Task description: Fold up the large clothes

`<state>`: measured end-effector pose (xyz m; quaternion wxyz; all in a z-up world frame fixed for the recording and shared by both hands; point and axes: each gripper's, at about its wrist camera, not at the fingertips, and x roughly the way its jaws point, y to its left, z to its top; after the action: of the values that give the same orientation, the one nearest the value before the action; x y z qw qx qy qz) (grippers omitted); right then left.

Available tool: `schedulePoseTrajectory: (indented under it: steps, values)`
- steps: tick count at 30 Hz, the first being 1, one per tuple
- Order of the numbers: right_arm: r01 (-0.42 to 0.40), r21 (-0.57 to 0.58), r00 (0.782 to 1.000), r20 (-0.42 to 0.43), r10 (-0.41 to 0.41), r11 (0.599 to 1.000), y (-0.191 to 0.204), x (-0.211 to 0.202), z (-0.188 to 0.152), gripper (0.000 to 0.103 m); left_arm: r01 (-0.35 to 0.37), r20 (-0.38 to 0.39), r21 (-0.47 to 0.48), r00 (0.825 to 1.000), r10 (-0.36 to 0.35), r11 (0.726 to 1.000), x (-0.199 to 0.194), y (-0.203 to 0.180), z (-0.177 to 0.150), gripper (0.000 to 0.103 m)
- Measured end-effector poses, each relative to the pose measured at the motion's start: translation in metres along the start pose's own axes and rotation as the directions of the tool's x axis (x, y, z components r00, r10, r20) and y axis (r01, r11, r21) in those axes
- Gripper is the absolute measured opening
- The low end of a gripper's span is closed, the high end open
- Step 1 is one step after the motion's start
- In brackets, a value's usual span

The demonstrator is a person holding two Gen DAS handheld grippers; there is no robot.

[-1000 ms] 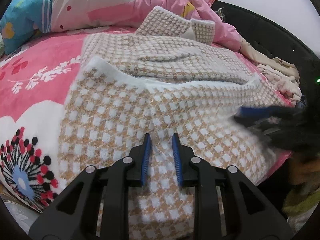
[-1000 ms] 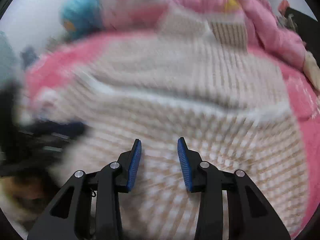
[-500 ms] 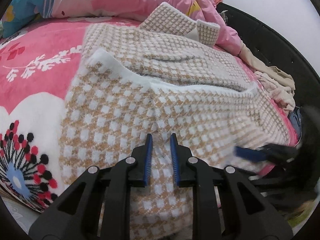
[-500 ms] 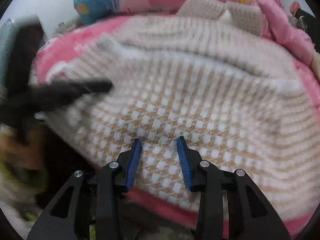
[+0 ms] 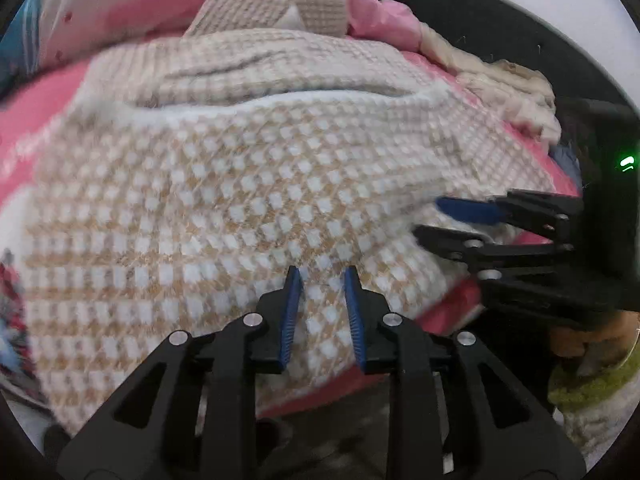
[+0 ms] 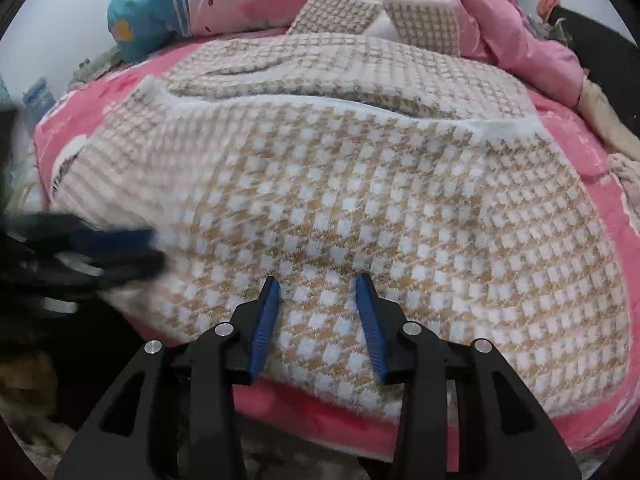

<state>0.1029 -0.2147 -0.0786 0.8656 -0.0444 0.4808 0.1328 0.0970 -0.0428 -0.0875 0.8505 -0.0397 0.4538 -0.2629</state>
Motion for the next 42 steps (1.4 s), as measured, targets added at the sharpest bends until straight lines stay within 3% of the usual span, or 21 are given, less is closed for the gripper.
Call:
schedulePoseTrajectory:
  steps: [1,3,5,6,9,12,13,17,19,22,25,29,34,37,39,42]
  values:
    - [-0.007,0.011,1.0,0.0,0.007,1.0,-0.002,-0.007,0.001,0.039,0.048,0.001,-0.053,0.999,-0.048,0.997,-0.005,0.009,0.003,0.022]
    - [0.046,0.013,0.998,0.033,-0.046,0.999,-0.007,-0.025,0.001,0.039,0.06,0.008,-0.1,0.998,-0.059,0.993,-0.015,0.017,0.007,0.019]
    - [0.19,-0.001,0.981,0.045,-0.19,0.982,-0.019,-0.031,-0.003,0.039,-0.015,0.035,-0.054,0.999,0.017,0.998,-0.023,0.016,0.006,0.016]
    - [0.22,0.005,0.975,0.024,-0.22,0.976,-0.026,-0.026,-0.006,0.039,-0.032,0.032,-0.041,0.999,0.033,0.999,-0.022,0.018,0.005,0.012]
    - [0.14,0.064,0.99,-0.017,-0.139,0.988,-0.057,0.008,-0.019,0.04,-0.001,0.019,-0.101,1.0,0.002,0.995,-0.016,0.032,0.005,0.005]
    - [0.168,0.059,0.986,-0.013,-0.168,0.984,-0.051,-0.016,-0.006,0.04,-0.01,0.014,-0.115,1.0,0.011,0.993,-0.018,0.035,0.006,0.003]
    - [0.178,0.057,0.984,0.015,-0.179,0.982,-0.047,-0.03,0.0,0.04,-0.017,0.013,-0.112,1.0,0.019,0.994,-0.017,0.034,0.007,0.003]
    - [0.1,0.002,0.987,0.125,-0.1,0.995,-0.02,-0.056,0.017,0.04,-0.047,0.014,-0.095,0.999,0.049,0.994,-0.013,0.026,0.009,0.003]
    - [0.089,-0.04,0.992,0.089,-0.085,0.995,-0.005,-0.033,0.018,0.04,-0.053,0.012,-0.094,0.998,0.055,0.994,-0.011,0.023,0.01,0.003]
    - [0.089,-0.059,0.996,0.02,-0.088,0.994,-0.015,0.012,0.006,0.041,-0.05,0.011,-0.101,0.999,0.052,0.994,-0.011,0.024,0.009,0.003]
    - [0.038,0.02,0.999,0.01,-0.038,0.999,-0.025,-0.013,0.019,0.04,-0.06,0.014,-0.1,0.998,0.062,0.993,-0.013,0.023,0.009,0.003]
    - [0.048,-0.024,0.994,0.096,-0.045,0.999,-0.013,-0.047,0.032,0.037,-0.067,0.016,-0.093,0.998,0.069,0.993,-0.014,0.021,0.01,0.003]
    - [0.024,-0.028,1.0,0.015,-0.024,0.999,-0.008,0.012,0.028,0.038,-0.058,0.027,-0.108,0.998,0.061,0.992,-0.017,0.021,0.01,0.003]
    - [0.027,-0.012,1.0,0.007,-0.027,1.0,-0.008,-0.007,0.034,0.038,-0.048,0.079,-0.09,0.995,0.055,0.995,-0.032,0.012,0.013,0.014]
    - [0.029,-0.004,1.0,0.01,-0.029,1.0,-0.009,-0.012,0.038,0.038,-0.012,0.125,-0.062,0.992,0.02,0.998,-0.04,0.004,0.021,0.017]
    - [0.047,0.021,0.998,0.047,-0.048,0.999,-0.014,-0.025,0.042,0.038,0.031,0.126,-0.049,0.992,-0.025,0.998,-0.037,-0.005,0.035,0.017]
